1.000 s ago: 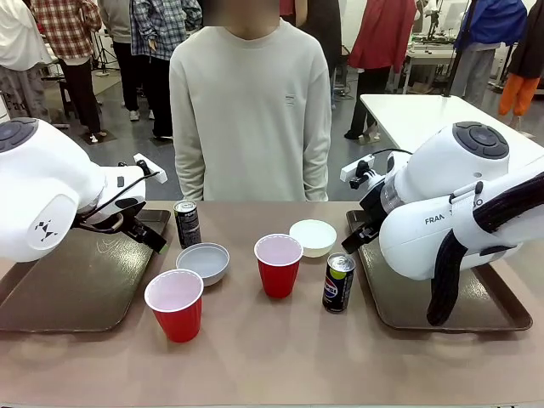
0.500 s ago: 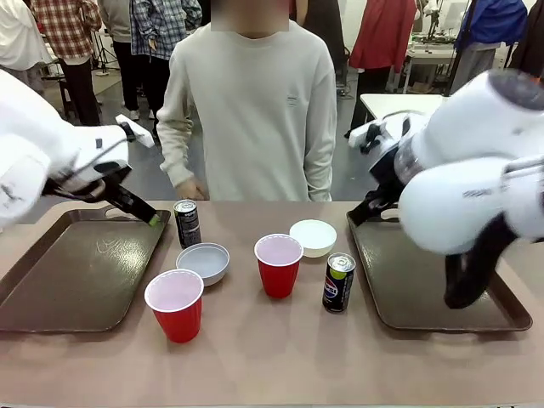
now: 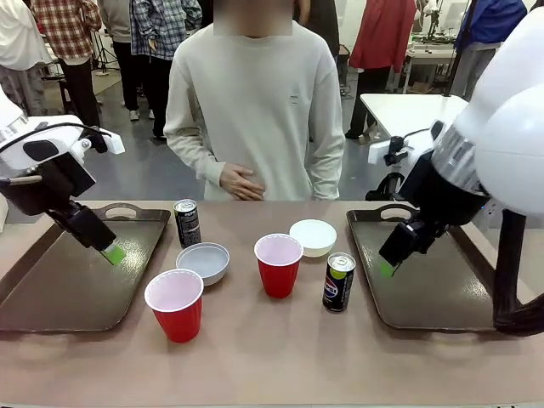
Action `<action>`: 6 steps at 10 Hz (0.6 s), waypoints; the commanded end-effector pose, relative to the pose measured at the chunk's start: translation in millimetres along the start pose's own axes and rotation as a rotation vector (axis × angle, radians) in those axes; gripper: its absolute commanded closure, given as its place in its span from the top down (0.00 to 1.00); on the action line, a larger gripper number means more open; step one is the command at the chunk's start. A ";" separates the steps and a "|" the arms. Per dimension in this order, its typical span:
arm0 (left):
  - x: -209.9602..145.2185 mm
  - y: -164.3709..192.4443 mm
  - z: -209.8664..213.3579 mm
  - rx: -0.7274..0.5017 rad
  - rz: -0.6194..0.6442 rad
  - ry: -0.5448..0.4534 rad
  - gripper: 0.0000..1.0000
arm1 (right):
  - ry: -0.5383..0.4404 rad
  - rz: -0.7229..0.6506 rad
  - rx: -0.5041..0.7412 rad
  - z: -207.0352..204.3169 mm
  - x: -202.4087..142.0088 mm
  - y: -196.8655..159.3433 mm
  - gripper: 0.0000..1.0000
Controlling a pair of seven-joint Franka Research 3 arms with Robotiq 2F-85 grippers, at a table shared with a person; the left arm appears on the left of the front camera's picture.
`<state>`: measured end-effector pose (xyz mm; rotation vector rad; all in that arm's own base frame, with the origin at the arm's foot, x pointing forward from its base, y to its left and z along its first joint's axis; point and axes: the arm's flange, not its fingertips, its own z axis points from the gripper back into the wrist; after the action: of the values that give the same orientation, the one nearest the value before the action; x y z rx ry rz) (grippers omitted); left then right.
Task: Prepare tableware on both trays.
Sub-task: Pick up a Picnic Bowl from the table and place it on a Handle tray.
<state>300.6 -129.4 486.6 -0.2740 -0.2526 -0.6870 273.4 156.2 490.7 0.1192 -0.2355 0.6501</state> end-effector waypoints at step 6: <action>-72.1 97.4 22.4 -0.628 0.044 -0.385 1.00 | -0.431 -0.236 0.858 41.3 -106.8 -143.4 1.00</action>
<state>321.4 -41.3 494.1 -0.7692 -0.4150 -0.6771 293.1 30.6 514.1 0.7132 -0.3298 0.5936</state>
